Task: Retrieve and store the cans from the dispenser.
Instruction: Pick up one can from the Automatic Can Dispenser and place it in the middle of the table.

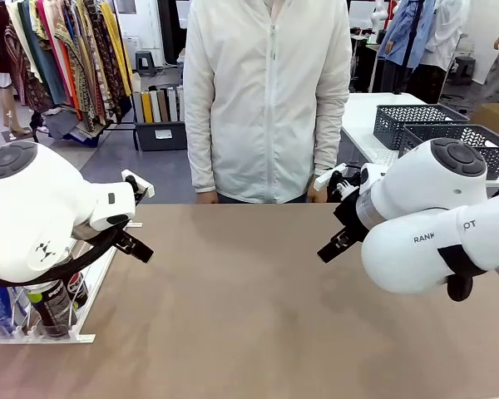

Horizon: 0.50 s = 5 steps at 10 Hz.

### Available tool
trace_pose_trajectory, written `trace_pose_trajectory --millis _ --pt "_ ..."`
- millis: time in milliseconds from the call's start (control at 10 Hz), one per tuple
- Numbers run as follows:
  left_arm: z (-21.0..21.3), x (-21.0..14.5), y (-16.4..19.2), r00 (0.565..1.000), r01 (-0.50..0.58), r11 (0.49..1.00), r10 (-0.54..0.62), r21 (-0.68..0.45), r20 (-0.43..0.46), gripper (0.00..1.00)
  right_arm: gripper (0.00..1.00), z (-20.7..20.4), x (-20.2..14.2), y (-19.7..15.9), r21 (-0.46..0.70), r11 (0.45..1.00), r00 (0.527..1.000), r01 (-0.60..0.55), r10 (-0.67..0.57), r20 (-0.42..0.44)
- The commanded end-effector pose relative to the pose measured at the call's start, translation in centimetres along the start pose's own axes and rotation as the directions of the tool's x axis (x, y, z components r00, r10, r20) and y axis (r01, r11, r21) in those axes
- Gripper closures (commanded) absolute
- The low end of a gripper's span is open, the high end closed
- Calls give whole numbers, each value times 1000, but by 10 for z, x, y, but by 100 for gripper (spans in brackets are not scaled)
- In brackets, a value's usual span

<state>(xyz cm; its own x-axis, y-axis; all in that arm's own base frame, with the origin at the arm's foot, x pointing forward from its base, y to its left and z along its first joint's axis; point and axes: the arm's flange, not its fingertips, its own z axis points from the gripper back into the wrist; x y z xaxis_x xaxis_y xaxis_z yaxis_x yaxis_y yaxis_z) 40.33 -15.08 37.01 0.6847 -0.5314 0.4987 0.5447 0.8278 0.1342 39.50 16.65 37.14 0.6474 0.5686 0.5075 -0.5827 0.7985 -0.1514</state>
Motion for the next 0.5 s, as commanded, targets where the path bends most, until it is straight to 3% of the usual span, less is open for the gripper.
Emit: trace_pose_trajectory --millis 0,400 --pt "0 0 0 1000 1 1000 -1 0 0 0 0 0 0 0 0 1000 1000 0 0 0" --pt "0 0 0 1000 0 1000 0 0 0 0 0 0 0 0 0 1000 1000 0 0 0"
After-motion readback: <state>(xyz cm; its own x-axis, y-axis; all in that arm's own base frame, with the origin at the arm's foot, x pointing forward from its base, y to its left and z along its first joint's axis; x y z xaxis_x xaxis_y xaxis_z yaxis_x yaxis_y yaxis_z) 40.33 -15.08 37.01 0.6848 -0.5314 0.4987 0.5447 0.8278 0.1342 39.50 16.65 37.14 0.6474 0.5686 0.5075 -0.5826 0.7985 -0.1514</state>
